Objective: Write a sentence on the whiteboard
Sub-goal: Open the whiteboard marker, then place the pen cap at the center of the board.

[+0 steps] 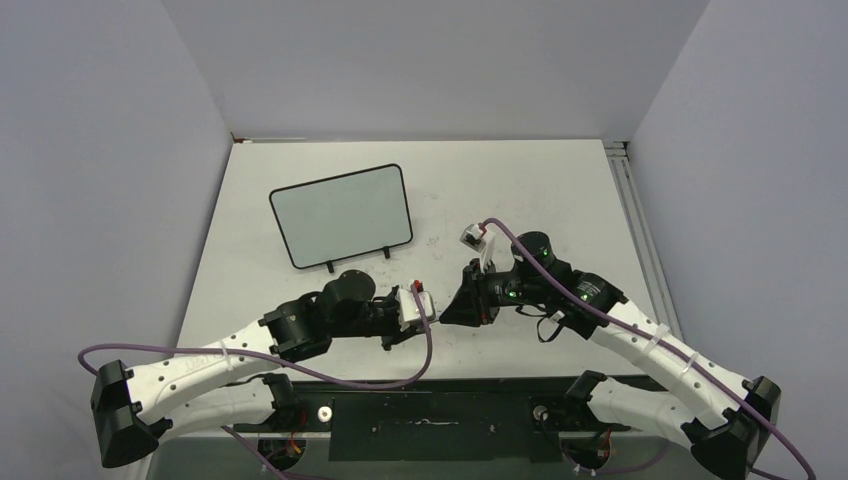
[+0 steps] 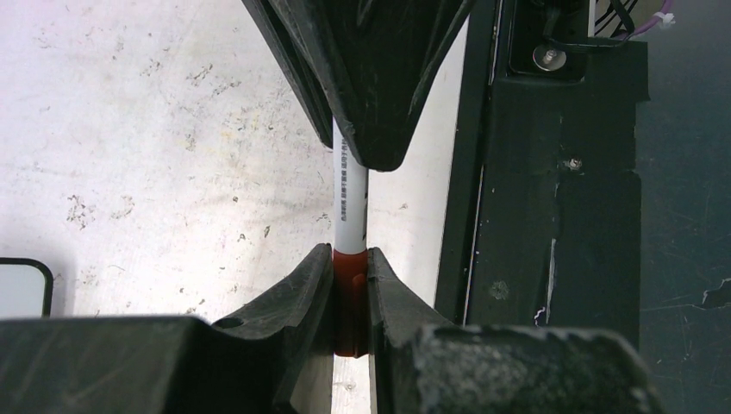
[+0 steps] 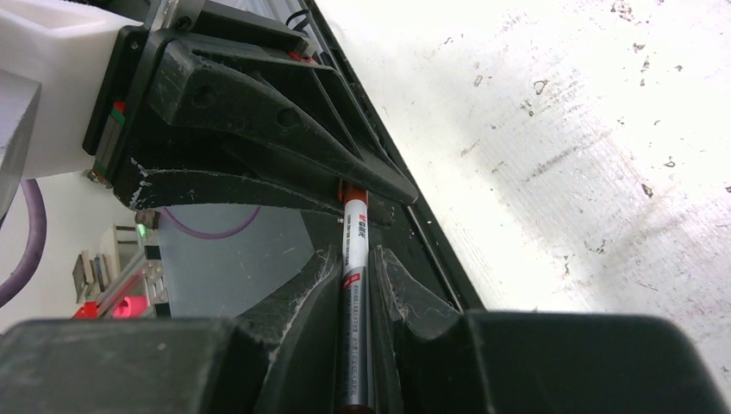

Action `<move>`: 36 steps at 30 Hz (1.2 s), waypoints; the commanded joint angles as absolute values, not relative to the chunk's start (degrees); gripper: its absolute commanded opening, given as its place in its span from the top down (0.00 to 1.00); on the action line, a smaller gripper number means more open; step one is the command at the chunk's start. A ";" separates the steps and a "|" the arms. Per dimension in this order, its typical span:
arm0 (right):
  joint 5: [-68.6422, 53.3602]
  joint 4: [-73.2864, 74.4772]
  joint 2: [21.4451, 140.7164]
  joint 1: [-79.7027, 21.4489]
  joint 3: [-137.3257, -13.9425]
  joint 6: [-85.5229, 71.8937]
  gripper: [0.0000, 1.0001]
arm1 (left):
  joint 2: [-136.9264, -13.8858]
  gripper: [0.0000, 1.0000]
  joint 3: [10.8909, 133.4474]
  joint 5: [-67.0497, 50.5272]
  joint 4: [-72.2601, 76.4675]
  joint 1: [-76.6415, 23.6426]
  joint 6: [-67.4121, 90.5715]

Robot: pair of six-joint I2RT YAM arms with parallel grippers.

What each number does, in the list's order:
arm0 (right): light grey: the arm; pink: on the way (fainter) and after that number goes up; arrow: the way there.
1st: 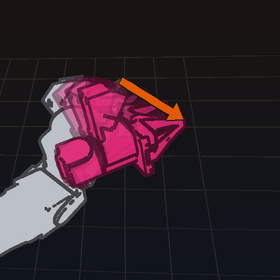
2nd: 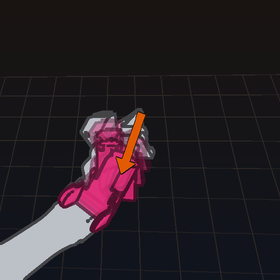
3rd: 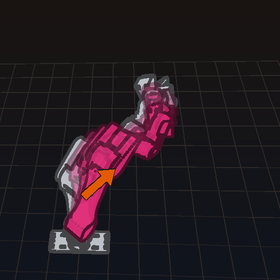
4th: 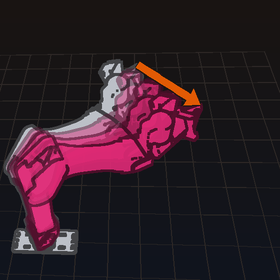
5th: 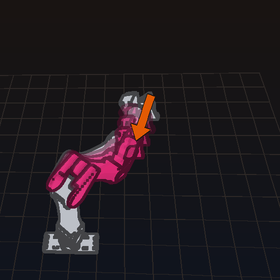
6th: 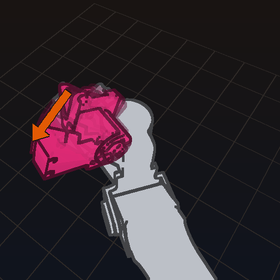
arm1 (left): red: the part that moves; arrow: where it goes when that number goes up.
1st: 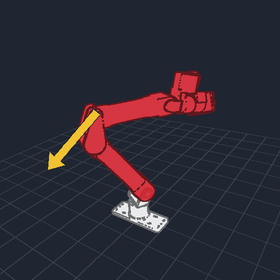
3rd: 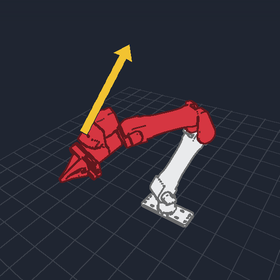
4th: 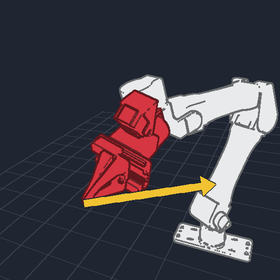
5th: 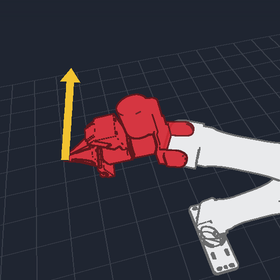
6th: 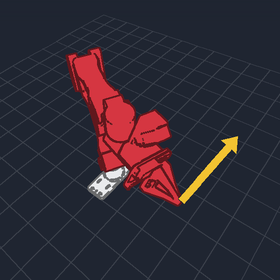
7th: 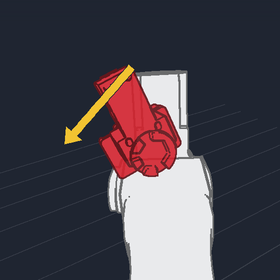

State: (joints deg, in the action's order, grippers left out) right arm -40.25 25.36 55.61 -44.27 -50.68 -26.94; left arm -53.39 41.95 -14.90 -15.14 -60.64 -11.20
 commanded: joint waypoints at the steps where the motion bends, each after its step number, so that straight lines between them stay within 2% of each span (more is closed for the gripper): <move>1: -36.46 31.56 52.72 -42.54 -54.72 -23.04 0.95 | -52.97 1.00 42.05 -11.41 -22.40 -59.86 -10.48; 28: -29.44 40.93 50.37 -42.46 -62.59 -19.91 0.95 | -52.02 1.00 41.53 -9.08 -22.31 -59.85 -10.19; 33: -24.65 43.25 49.39 -42.52 -63.47 -19.60 0.95 | -50.92 1.00 41.59 -8.31 -21.88 -59.62 -9.55; 36: -16.77 41.69 47.40 -42.44 -62.55 -21.23 0.95 | -50.09 1.00 41.90 -7.68 -19.32 -59.41 -6.00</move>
